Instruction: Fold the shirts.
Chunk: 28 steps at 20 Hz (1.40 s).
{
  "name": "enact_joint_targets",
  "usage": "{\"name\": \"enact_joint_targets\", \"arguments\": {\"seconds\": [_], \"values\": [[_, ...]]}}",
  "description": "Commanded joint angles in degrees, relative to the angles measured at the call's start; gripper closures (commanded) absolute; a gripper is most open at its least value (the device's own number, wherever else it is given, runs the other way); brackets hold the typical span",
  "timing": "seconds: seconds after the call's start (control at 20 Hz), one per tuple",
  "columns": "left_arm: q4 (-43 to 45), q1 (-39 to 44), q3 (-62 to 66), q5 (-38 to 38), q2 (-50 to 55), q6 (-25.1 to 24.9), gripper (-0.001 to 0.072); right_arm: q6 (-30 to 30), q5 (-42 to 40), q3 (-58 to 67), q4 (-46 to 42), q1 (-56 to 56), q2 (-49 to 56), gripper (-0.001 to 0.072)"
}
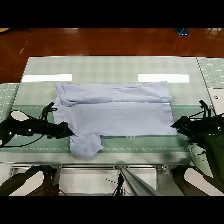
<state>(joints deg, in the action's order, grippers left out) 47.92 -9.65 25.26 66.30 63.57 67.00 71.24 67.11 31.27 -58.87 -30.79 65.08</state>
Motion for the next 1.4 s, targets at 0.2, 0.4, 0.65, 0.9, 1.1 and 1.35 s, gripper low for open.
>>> {"name": "enact_joint_targets", "arguments": {"seconds": [0.2, 0.4, 0.65, 0.9, 1.1, 1.35], "values": [[-1.0, -0.1, 6.6, -0.7, -0.1, -0.4, 0.0684, -0.4, -6.3, -6.3, 5.3, -0.1, 0.0, 0.0446], [-1.1, -0.1, 13.4, 0.6, -0.2, -0.3, 0.0684, -9.4, 1.1, -3.0, 16.3, -0.1, -0.6, 0.0686], [-4.0, -0.1, 29.4, 0.1, -0.7, -0.3, 0.0684, -10.1, -2.0, 10.9, 27.0, 4.7, -5.4, 0.0687], [-6.7, -0.1, 36.0, -2.9, 5.2, 0.3, 0.0684, -4.2, -23.9, 20.7, 22.0, 18.6, 2.1, 0.0687], [-8.2, -0.1, 41.9, -2.3, 15.1, 1.8, 0.0684, -6.5, -28.6, 26.1, 21.7, 22.4, 11.3, 0.0687], [-8.3, -0.1, 50.8, -2.2, 25.9, 2.8, 0.0684, -7.0, -33.4, 28.2, 13.3, 22.4, 13.5, 0.0688]]}}
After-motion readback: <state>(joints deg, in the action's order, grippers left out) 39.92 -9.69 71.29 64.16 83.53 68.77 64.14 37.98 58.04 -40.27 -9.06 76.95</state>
